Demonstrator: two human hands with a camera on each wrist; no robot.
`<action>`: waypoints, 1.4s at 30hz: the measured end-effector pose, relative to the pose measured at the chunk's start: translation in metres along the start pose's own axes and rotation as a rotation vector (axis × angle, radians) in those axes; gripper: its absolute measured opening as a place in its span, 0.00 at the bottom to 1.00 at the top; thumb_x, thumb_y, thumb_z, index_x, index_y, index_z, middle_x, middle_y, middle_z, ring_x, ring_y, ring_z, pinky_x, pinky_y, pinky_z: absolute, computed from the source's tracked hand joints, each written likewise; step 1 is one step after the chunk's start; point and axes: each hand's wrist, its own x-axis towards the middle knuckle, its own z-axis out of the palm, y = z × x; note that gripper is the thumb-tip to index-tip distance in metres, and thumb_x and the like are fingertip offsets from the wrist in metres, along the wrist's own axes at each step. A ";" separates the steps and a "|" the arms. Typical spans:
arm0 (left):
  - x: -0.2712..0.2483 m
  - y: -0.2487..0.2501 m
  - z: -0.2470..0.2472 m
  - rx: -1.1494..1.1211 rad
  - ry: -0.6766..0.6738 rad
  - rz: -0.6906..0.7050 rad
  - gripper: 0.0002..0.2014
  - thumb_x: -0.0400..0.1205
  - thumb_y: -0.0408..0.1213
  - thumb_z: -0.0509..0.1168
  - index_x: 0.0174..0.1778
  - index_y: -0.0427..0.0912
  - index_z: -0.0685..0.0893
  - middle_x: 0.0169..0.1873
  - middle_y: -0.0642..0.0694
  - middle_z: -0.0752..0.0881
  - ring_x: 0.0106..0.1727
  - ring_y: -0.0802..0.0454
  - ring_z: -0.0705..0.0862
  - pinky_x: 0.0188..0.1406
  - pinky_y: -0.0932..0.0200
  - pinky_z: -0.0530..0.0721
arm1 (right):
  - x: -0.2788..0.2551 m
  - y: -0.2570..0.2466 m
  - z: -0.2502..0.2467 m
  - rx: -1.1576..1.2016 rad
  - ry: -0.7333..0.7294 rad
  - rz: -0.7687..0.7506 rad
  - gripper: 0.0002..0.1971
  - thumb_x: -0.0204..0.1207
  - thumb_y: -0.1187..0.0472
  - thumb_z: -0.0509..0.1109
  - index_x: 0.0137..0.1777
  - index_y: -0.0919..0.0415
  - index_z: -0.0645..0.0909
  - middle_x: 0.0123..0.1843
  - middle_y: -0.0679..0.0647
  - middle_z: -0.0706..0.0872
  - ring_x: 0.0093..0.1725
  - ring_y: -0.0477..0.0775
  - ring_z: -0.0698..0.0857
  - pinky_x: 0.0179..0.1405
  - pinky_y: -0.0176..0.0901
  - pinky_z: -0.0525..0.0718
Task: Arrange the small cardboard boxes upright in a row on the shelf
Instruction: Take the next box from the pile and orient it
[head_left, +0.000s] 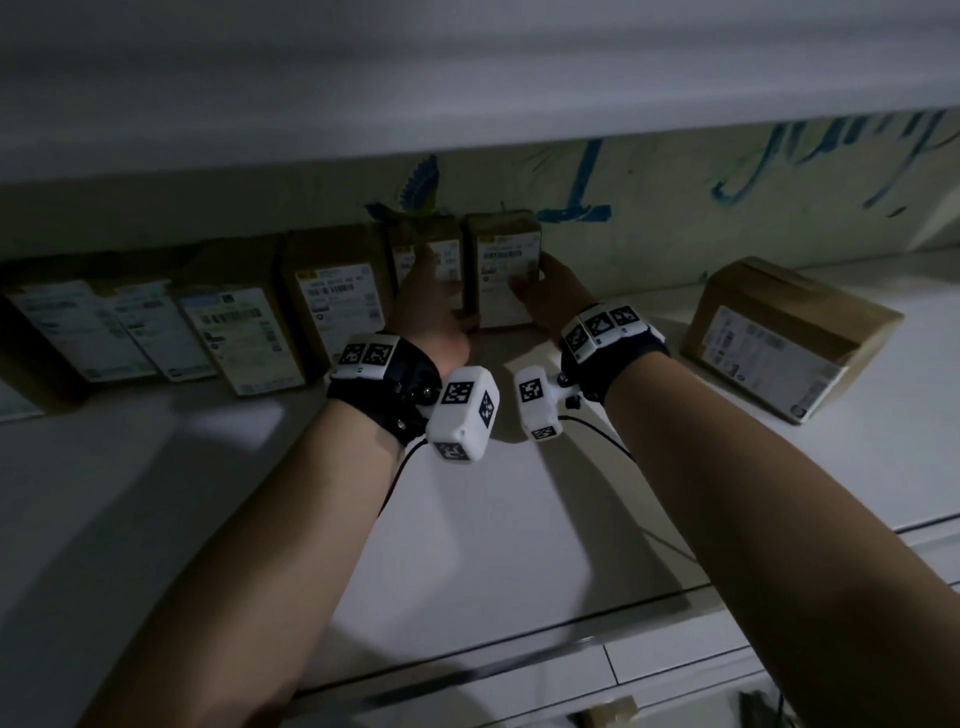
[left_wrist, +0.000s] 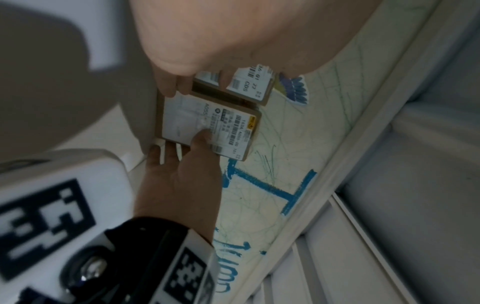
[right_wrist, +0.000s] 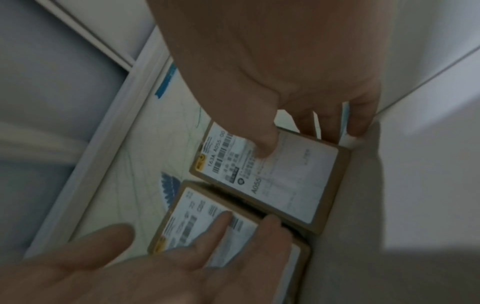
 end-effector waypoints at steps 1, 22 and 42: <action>0.001 -0.001 -0.001 -0.009 0.022 0.007 0.28 0.94 0.53 0.51 0.88 0.43 0.65 0.85 0.35 0.71 0.84 0.30 0.73 0.79 0.34 0.78 | -0.001 -0.001 0.002 -0.019 0.006 -0.007 0.26 0.92 0.60 0.63 0.89 0.63 0.66 0.84 0.63 0.77 0.81 0.65 0.78 0.76 0.42 0.76; -0.020 -0.007 0.015 -0.006 -0.006 -0.152 0.20 0.86 0.52 0.65 0.69 0.44 0.80 0.70 0.36 0.80 0.70 0.37 0.81 0.73 0.35 0.79 | -0.049 -0.038 -0.038 0.100 0.048 0.179 0.29 0.89 0.44 0.67 0.69 0.74 0.83 0.46 0.60 0.81 0.51 0.58 0.80 0.46 0.44 0.74; -0.075 -0.046 0.120 0.137 -0.381 -0.110 0.10 0.87 0.46 0.63 0.53 0.44 0.84 0.53 0.38 0.87 0.58 0.41 0.86 0.74 0.40 0.80 | -0.163 -0.025 -0.120 0.499 0.381 0.092 0.28 0.80 0.51 0.76 0.78 0.61 0.80 0.51 0.50 0.86 0.49 0.49 0.84 0.44 0.41 0.79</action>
